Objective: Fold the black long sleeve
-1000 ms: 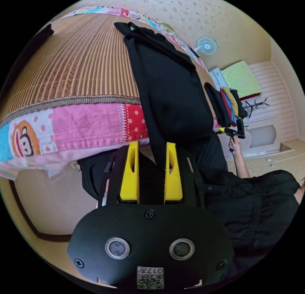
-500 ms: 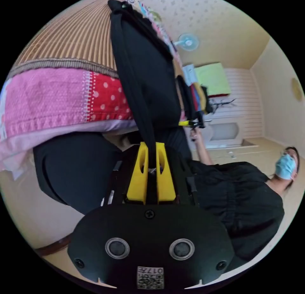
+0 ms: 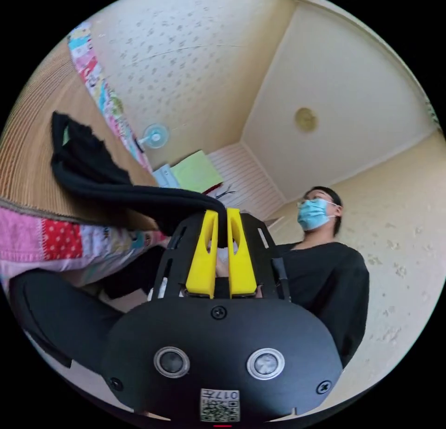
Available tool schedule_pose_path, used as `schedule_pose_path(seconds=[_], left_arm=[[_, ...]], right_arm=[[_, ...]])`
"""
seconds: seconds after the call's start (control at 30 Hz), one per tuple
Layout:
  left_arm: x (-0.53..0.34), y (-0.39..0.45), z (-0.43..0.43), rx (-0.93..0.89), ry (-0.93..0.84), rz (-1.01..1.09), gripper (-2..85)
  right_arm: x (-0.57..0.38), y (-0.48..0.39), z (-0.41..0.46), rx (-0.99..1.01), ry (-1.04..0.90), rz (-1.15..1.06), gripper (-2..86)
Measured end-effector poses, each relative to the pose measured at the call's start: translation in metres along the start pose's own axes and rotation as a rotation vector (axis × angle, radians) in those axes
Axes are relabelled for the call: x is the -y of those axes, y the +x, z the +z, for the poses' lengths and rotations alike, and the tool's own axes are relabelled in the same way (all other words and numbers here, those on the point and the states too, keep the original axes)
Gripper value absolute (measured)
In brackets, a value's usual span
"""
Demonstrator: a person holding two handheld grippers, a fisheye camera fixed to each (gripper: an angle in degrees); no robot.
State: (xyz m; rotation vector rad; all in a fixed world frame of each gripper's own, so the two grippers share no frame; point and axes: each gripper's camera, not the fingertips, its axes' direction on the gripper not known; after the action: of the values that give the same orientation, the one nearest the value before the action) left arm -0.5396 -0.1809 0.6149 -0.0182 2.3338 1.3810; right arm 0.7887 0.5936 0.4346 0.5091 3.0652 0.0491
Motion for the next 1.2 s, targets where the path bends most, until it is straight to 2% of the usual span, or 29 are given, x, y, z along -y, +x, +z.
schedule_pose_path(seconds=[0.1,0.17,0.23,0.33,0.5,0.67,0.73,0.8,0.9,0.97,1.07,1.2], left_arm=[[-0.01,0.011,-0.002,-0.052,0.063,0.018,3.6],[-0.015,0.005,-0.007,0.062,0.119,-0.046,3.7],[-0.012,-0.011,-0.007,0.282,0.159,-0.121,3.6],[0.01,-0.038,-0.003,0.325,0.262,-0.143,3.5],[0.081,-0.102,0.006,0.433,0.369,-0.172,3.5],[0.141,-0.199,0.01,0.623,0.359,-0.293,4.6],[0.155,-0.227,0.014,0.672,0.322,-0.26,9.1],[0.154,-0.224,0.016,0.697,0.322,-0.208,13.2],[0.133,-0.192,0.019,0.802,0.297,-0.11,15.9],[0.111,-0.18,0.022,0.879,0.237,-0.13,17.1],[0.058,-0.168,0.024,0.988,0.205,-0.273,18.3],[-0.018,-0.16,0.031,0.993,0.323,-0.449,17.6]], right_arm=[[0.004,-0.028,-0.001,-0.016,0.057,-0.08,2.7],[0.007,0.0,-0.005,-0.131,0.137,0.084,2.6],[0.014,0.034,-0.002,-0.253,0.162,0.228,2.6],[0.044,0.074,0.007,-0.244,0.259,0.25,2.5],[0.126,0.144,0.035,-0.355,0.4,0.315,2.6],[0.203,0.247,0.082,-0.615,0.397,0.364,3.5],[0.215,0.275,0.1,-0.655,0.36,0.346,4.2],[0.221,0.287,0.124,-0.75,0.298,0.345,5.5],[0.206,0.273,0.165,-1.04,0.264,0.317,7.2],[0.183,0.258,0.19,-1.209,0.286,0.295,7.0],[0.156,0.253,0.223,-1.132,0.232,0.222,4.3],[0.136,0.257,0.267,-0.932,0.146,0.088,2.0]])
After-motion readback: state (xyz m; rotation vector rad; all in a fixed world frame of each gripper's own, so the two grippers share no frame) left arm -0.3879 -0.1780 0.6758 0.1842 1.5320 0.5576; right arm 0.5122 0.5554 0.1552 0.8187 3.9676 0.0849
